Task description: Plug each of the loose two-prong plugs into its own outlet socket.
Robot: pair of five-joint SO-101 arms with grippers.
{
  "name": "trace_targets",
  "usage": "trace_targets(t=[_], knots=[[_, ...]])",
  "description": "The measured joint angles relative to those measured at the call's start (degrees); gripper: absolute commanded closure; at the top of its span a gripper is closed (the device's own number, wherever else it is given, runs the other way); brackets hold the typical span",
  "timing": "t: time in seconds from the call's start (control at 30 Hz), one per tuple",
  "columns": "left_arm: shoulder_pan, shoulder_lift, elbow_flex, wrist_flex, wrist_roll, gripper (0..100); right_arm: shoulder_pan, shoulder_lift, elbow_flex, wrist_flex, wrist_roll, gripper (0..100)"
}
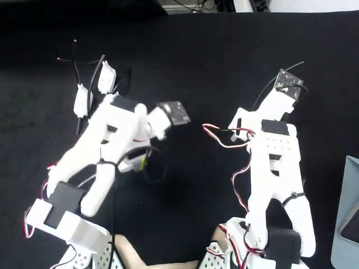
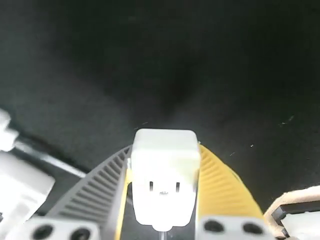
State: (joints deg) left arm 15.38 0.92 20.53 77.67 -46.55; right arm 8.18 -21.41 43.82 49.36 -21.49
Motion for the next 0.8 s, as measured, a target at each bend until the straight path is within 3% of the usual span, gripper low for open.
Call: trace_targets(t=[0.13, 0.3, 0.6, 0.8], knots=[[3.3, -0.2, 0.7, -1.0, 4.0, 83, 0.0, 0.0, 0.0, 0.0, 0.0, 98.5], [4.4, -2.5, 1.6, -3.2, 13.6, 83, 0.0, 0.0, 0.0, 0.0, 0.0, 98.5], [4.3, -15.9, 7.6, -2.5, 15.1, 80, 0.0, 0.0, 0.0, 0.0, 0.0, 98.5], [4.3, -23.1, 18.1, -8.8, 18.0, 74, 0.0, 0.0, 0.0, 0.0, 0.0, 98.5]])
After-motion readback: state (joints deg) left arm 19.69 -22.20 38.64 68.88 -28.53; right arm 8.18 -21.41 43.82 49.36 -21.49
